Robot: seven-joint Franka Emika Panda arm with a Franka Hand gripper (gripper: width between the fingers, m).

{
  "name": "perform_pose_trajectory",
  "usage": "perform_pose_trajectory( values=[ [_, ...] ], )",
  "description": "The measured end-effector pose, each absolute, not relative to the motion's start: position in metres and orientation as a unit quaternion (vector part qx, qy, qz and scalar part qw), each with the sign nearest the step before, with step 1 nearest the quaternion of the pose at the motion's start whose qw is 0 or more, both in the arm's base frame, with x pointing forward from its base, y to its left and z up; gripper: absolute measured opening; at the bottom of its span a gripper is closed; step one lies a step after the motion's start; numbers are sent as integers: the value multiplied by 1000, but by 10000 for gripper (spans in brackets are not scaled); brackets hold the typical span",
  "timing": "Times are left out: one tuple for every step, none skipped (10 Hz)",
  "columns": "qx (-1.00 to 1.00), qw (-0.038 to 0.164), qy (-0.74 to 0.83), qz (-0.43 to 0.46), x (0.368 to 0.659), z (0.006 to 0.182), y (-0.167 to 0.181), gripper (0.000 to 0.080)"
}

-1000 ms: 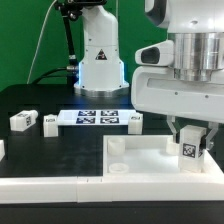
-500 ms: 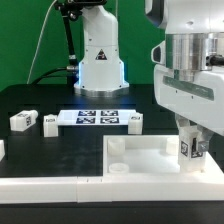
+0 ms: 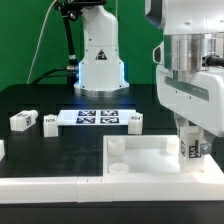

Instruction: Assemble one leg

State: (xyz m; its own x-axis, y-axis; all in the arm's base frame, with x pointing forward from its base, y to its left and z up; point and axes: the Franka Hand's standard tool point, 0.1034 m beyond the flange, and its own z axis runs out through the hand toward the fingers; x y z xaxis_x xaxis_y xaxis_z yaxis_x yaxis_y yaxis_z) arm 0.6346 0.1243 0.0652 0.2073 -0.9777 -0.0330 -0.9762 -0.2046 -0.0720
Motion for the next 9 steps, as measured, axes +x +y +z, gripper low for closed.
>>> perform_pose_trajectory(
  values=[
    [-800, 37, 598, -12, 635, 65, 125, 548],
    [-845, 34, 534, -13, 634, 65, 125, 628],
    [-872, 34, 488, -14, 634, 65, 125, 643],
    [-891, 32, 452, -15, 634, 66, 127, 643],
    [-919, 29, 393, -19, 634, 66, 127, 648],
    [-938, 28, 346, -20, 634, 66, 127, 649],
    [-954, 25, 297, -22, 635, 66, 127, 649],
    [-972, 21, 232, -25, 635, 67, 126, 649],
    [-982, 18, 186, -26, 635, 67, 126, 649]
  ],
)
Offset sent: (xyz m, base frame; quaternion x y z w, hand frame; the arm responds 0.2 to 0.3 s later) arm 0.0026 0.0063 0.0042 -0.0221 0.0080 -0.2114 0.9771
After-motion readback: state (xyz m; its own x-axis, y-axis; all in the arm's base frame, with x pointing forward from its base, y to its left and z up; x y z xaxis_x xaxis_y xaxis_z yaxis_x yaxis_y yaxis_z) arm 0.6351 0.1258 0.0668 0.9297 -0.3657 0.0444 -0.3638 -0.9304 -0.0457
